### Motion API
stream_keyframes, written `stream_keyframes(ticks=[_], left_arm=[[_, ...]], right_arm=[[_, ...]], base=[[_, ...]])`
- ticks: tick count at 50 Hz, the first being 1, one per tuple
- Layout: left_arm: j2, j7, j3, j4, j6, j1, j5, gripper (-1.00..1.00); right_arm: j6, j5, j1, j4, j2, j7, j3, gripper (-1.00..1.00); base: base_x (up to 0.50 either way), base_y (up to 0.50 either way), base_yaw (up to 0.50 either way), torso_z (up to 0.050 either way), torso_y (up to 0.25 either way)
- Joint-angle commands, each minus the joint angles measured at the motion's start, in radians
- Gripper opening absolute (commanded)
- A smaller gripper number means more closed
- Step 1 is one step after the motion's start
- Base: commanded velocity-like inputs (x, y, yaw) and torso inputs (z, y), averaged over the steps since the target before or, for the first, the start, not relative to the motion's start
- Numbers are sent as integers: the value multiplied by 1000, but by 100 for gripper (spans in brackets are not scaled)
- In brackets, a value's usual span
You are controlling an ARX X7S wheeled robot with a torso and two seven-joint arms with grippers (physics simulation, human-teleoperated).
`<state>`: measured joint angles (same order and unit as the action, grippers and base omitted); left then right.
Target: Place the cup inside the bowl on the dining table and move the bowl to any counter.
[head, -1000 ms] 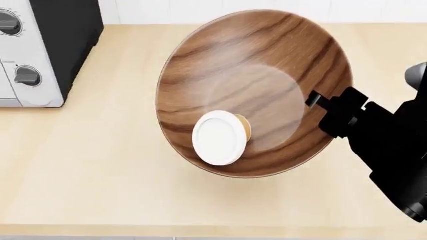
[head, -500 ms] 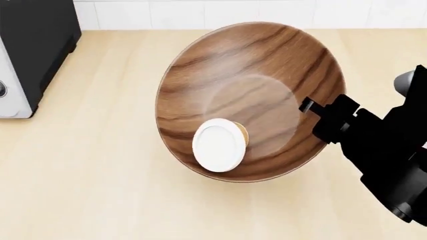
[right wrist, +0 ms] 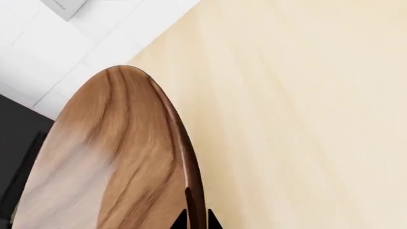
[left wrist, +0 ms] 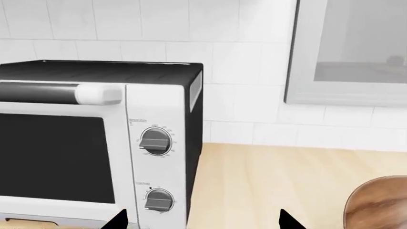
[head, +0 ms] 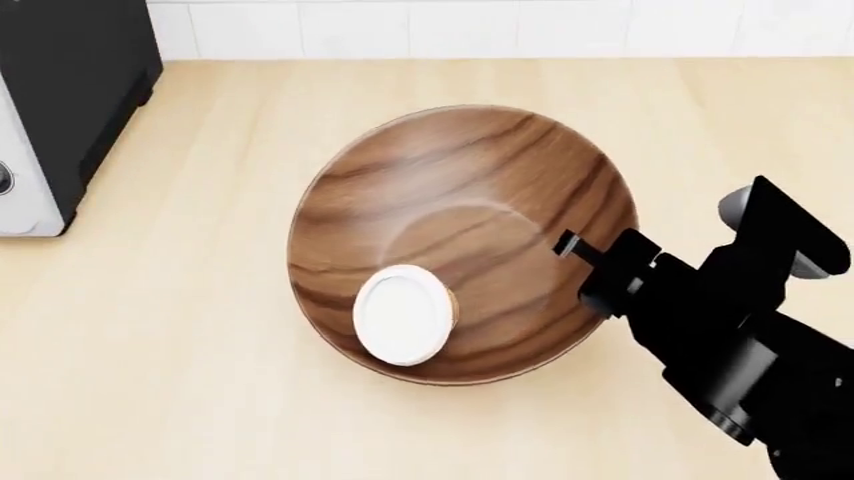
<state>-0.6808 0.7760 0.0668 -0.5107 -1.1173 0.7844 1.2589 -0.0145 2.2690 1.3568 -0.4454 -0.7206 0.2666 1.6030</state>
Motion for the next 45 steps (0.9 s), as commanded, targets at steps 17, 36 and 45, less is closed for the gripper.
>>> stream_keyframes(ticks=[17,36,45], left_arm=[[0,-13,8,7,33,-26,3,100],[1,-27,-2,14,50,-32,-9,100],[-1,-19,1,9,48,-34,3,100]], right_arm=[[-54,-2,-72,-164,100,-59,10,-100],[13,-32,-43,-53,31,9,-16,100],[40,-36,-47,-13,9,20,-30,100]], base=[[0,0,0,0,0],[0,0,0,0,0],[0,0,0,0,0]])
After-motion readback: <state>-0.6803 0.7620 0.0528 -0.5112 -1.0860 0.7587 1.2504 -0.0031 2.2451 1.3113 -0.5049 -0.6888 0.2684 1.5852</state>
